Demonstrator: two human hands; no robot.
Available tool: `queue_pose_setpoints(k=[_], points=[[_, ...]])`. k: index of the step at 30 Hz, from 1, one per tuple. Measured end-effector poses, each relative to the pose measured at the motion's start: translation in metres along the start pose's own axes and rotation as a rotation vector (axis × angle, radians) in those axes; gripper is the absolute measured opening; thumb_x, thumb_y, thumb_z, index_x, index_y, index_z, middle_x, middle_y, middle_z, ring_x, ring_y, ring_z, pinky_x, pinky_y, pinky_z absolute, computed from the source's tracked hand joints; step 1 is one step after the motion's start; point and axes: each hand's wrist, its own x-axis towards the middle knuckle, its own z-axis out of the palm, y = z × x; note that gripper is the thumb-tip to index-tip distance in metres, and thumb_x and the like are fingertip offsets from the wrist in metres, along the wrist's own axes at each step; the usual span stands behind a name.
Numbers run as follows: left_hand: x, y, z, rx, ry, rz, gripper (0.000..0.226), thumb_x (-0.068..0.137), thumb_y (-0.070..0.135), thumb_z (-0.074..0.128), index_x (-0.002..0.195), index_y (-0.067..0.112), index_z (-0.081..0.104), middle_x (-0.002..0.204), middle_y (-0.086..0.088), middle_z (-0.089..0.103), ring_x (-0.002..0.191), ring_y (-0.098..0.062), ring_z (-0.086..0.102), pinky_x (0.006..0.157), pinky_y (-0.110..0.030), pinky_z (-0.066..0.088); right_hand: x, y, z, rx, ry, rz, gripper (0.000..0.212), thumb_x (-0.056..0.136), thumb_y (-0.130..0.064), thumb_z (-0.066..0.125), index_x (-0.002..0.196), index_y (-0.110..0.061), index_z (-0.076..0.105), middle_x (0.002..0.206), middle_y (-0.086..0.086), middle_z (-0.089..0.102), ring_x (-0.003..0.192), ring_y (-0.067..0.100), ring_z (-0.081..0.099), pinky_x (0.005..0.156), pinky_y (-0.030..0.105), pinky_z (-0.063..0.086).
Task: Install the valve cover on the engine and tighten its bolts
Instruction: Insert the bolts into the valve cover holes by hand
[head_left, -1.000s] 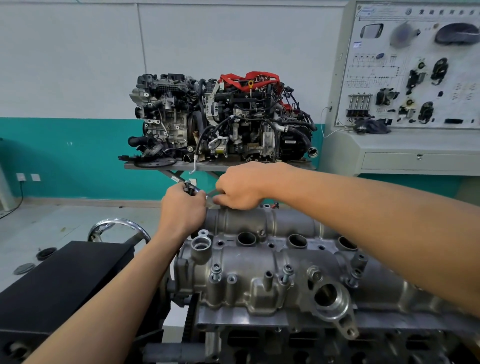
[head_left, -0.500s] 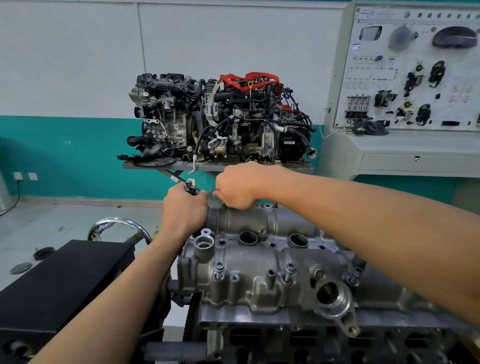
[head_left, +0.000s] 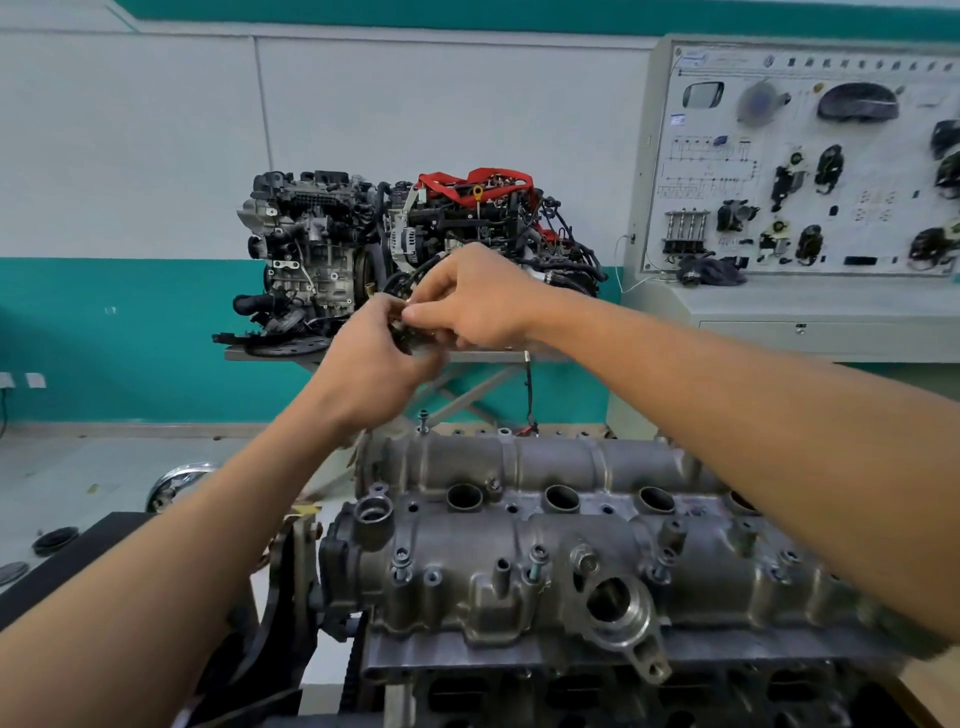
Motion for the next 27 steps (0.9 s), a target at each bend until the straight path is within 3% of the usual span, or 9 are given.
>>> queue_pose_setpoints(k=[2, 4, 7, 10, 14, 19, 27], points=[[0.004, 0.011, 0.005, 0.070, -0.076, 0.027, 0.033, 0.086, 0.024, 0.077, 0.110, 0.016, 0.056, 0.082, 0.007, 0.060, 0.062, -0.001, 0.056, 0.047, -0.012, 0.037, -0.004, 0.005, -0.011, -0.014, 0.046, 0.062, 0.014, 0.093, -0.020, 0.067, 0.083, -0.014, 0.075, 0.057, -0.007, 0.065, 0.052, 0.003, 0.057, 0.050, 0.019, 0.045], [0.005, 0.017, 0.010, 0.193, -0.189, 0.037, 0.035, 0.088, 0.030, 0.076, 0.114, 0.016, 0.058, 0.085, 0.006, 0.060, 0.067, -0.007, 0.053, 0.052, -0.017, 0.038, -0.007, 0.015, -0.027, -0.036, 0.164, 0.133, 0.025, 0.096, -0.020, 0.061, 0.088, 0.000, 0.073, 0.067, 0.009, 0.067, 0.059, 0.016, 0.058, 0.053, 0.023, 0.046], [0.005, 0.015, 0.014, 0.279, -0.267, 0.007, 0.031, 0.090, 0.038, 0.074, 0.113, 0.020, 0.064, 0.102, 0.005, 0.060, 0.080, -0.004, 0.055, 0.064, -0.024, 0.043, -0.019, 0.035, -0.046, -0.141, 0.287, 0.181, 0.031, 0.097, -0.016, 0.055, 0.096, 0.012, 0.068, 0.082, 0.029, 0.069, 0.061, 0.026, 0.058, 0.052, 0.020, 0.046], [0.005, 0.011, 0.020, 0.309, -0.186, -0.044, 0.025, 0.090, 0.033, 0.075, 0.107, 0.015, 0.069, 0.110, -0.004, 0.066, 0.088, -0.018, 0.063, 0.074, -0.030, 0.048, -0.042, 0.048, -0.033, -0.294, 0.208, 0.109, 0.021, 0.095, -0.014, 0.057, 0.093, 0.001, 0.071, 0.078, 0.011, 0.071, 0.072, 0.025, 0.067, 0.065, 0.031, 0.055], [-0.004, -0.001, 0.037, 0.531, -0.147, -0.100, 0.022, 0.091, 0.033, 0.067, 0.104, 0.015, 0.067, 0.110, -0.010, 0.069, 0.094, -0.030, 0.065, 0.080, -0.040, 0.055, -0.063, 0.061, -0.004, -0.238, 0.198, 0.031, 0.011, 0.093, -0.014, 0.062, 0.097, -0.008, 0.070, 0.074, -0.005, 0.064, 0.077, 0.017, 0.065, 0.077, 0.034, 0.054], [-0.009, -0.018, 0.040, 0.796, -0.239, -0.157, 0.027, 0.096, 0.045, 0.058, 0.096, 0.019, 0.060, 0.096, -0.006, 0.064, 0.083, -0.029, 0.057, 0.070, -0.037, 0.046, -0.071, 0.072, 0.014, -0.098, 0.278, 0.028, 0.009, 0.093, -0.012, 0.063, 0.098, -0.008, 0.070, 0.075, -0.008, 0.063, 0.075, 0.014, 0.066, 0.078, 0.035, 0.057], [-0.012, -0.023, 0.043, 0.803, -0.191, -0.201, 0.028, 0.101, 0.039, 0.054, 0.087, 0.015, 0.047, 0.080, -0.004, 0.049, 0.079, -0.031, 0.053, 0.070, -0.038, 0.041, -0.074, 0.077, 0.017, -0.126, 0.286, -0.004, 0.012, 0.094, -0.011, 0.062, 0.100, -0.006, 0.070, 0.083, 0.000, 0.069, 0.078, 0.013, 0.065, 0.081, 0.037, 0.056]])
